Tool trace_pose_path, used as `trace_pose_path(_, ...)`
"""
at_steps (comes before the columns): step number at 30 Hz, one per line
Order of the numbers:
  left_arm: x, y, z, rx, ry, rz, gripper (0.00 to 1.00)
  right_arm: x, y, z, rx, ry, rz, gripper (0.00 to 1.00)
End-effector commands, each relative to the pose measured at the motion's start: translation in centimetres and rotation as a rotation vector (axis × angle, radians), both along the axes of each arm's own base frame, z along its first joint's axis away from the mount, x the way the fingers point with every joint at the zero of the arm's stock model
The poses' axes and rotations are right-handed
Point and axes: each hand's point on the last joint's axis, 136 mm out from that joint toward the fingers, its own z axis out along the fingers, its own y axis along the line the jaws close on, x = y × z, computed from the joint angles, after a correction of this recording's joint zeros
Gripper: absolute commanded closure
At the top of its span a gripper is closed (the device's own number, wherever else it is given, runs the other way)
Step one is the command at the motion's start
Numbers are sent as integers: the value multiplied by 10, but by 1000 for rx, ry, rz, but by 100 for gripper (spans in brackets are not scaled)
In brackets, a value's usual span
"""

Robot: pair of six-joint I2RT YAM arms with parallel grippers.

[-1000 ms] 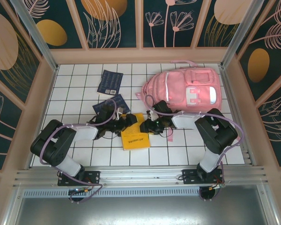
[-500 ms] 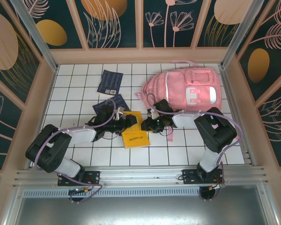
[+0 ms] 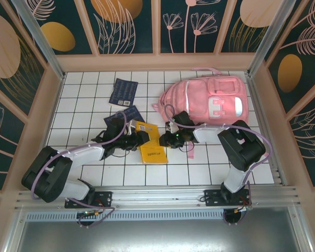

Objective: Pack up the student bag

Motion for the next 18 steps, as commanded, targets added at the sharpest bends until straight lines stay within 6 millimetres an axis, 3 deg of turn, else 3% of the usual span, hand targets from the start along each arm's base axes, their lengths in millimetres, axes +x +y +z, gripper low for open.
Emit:
trace_pose_path(1,4,-8,17,-60,-70,-28,67,1,-2,-8,-24,-4,6,73)
trace_pose_path(6,5,-12,21,-107,-109,-43,100,9,-10,1,-60,-72,-27,78)
trace_pose_path(10,14,-11,52,-128,-218,-34,100,22,-17,35,-51,-186,-86,79)
trace_pose_path(12,21,-7,73,-120,-282,-11,100,28,-16,61,-9,-237,-114,71)
trace_pose_path(16,34,1,125,-160,-416,64,100,33,-4,118,141,-304,-135,42)
trace_pose_path(18,37,7,150,-201,-472,112,100,34,-1,140,198,-326,-153,37)
